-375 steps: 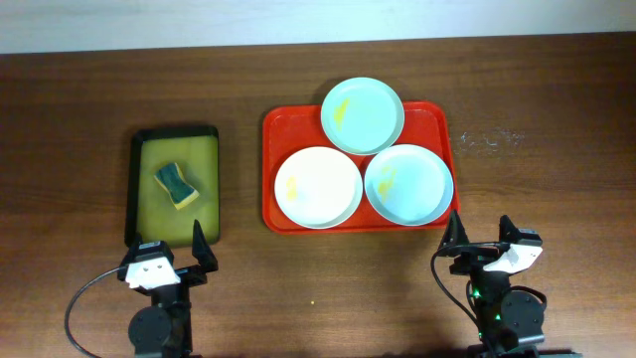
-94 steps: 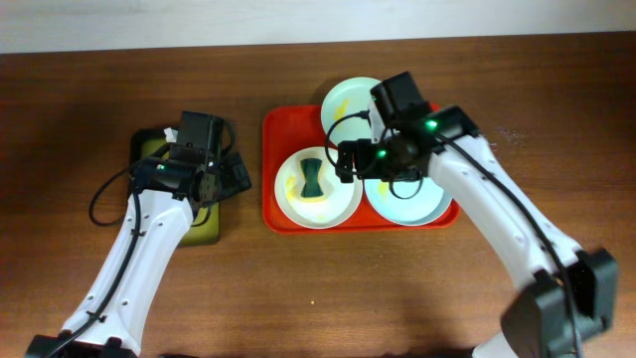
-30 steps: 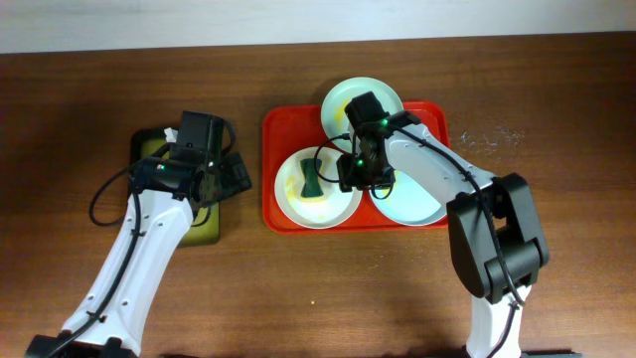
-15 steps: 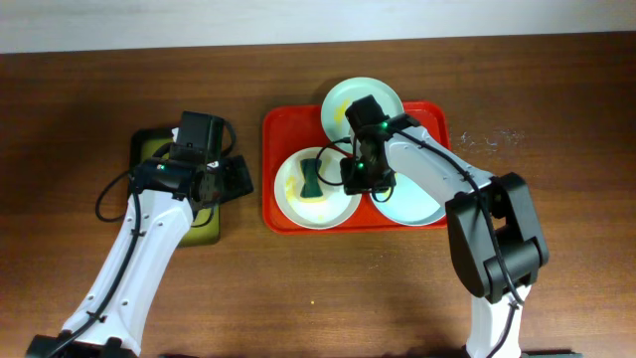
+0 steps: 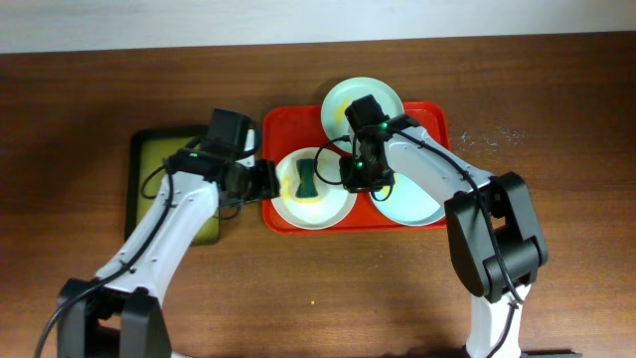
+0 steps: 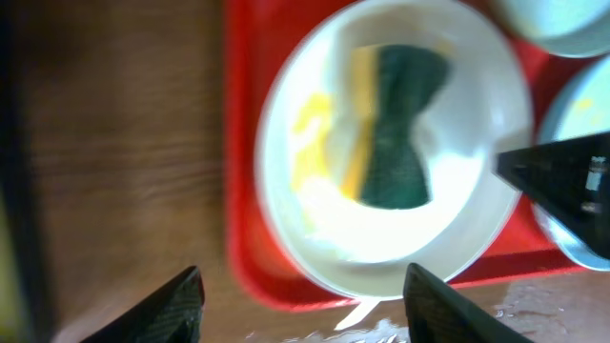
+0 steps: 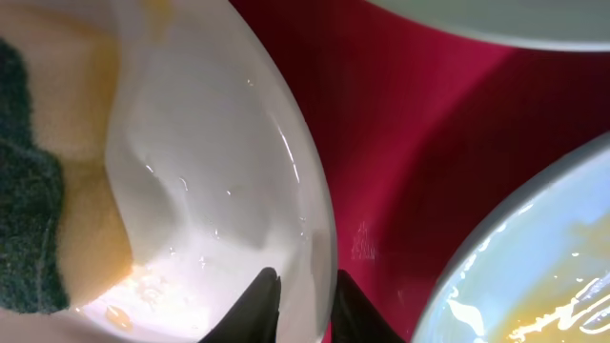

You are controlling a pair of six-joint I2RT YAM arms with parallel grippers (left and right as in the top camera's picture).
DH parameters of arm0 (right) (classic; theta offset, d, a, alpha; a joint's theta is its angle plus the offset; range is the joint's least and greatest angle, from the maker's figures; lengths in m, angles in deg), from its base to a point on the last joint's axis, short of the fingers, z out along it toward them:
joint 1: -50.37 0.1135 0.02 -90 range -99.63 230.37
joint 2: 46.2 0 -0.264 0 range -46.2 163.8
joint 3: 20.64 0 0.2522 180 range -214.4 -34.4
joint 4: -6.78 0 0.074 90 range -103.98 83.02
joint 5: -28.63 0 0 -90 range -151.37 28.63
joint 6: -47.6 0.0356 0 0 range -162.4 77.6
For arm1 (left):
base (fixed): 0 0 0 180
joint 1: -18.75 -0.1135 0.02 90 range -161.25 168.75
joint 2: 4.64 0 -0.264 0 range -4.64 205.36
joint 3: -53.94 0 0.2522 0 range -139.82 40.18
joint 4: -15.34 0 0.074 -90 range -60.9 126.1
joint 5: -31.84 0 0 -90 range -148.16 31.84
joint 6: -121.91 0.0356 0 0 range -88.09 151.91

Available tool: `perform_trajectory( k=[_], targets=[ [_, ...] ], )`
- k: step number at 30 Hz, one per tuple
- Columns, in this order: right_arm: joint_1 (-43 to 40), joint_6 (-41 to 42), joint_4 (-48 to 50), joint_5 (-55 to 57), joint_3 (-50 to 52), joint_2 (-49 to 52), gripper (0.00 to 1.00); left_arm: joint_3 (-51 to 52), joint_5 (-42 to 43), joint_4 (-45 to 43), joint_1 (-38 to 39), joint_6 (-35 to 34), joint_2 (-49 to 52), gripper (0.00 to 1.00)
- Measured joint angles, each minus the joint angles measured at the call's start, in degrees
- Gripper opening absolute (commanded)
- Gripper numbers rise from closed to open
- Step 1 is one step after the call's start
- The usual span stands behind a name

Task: Clean dirty plates on tray and stack at the side
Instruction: 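Regrasp the sponge on the white plate with the left gripper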

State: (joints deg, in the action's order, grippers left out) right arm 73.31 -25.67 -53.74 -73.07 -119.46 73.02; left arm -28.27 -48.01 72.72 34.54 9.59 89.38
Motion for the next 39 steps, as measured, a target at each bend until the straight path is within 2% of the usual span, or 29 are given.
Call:
perform_trajectory(
  k=[4, 10, 20, 24, 31, 34, 39],
  targets=[
    [0.00, 0.04, 0.11, 0.02, 0.00, 0.00, 0.06, 0.00, 1.64, -4.15, 3.26, 0.50, 2.23, 0.55],
    [0.00, 0.02, 0.15, -0.02, 0.00, 0.00, 0.06, 0.00, 2.12, -10.62, 5.53, 0.72, 7.48, 0.51],
    [0.00, 0.02, 0.28, -0.02, 0.00, 0.00, 0.06, 0.00, 2.10, -19.61, 5.53, 0.70, 13.55, 0.38],
    [0.00, 0.02, 0.28, -0.02, 0.00, 0.00, 0.06, 0.00, 2.10, -22.64, 5.53, 0.70, 14.84, 0.38],
    [0.00, 0.02, 0.28, 0.00, 0.00, 0.00, 0.06, 0.00, 2.08, -23.32, 5.79, 0.70, 14.86, 0.36],
    [0.00, 0.04, 0.28, -0.02, 0.00, 0.00, 0.06, 0.00, 1.86, -23.32, 6.82, 0.70, 14.86, 0.31],
    [0.00, 0.02, 0.26, 0.00, 0.00, 0.00, 0.06, 0.00, -1.20, -23.28, 8.15, 0.72, 14.86, 0.30]
  ],
)
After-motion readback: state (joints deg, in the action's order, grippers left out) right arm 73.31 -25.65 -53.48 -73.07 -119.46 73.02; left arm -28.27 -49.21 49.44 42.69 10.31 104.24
